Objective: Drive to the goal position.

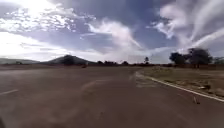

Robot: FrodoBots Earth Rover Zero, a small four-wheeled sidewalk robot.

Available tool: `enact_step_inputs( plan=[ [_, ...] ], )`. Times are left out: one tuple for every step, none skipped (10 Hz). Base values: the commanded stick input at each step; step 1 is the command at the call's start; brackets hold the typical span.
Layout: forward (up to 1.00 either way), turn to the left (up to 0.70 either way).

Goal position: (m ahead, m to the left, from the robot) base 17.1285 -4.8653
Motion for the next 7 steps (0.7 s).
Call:
enact_step_inputs(
  plan=[
    [1.0, 0.0],
    [1.0, 0.0],
    [1.0, 0.0],
    [1.0, 0.0],
    [1.0, 0.0],
    [1.0, 0.0],
    [1.0, 0.0]
  ],
)
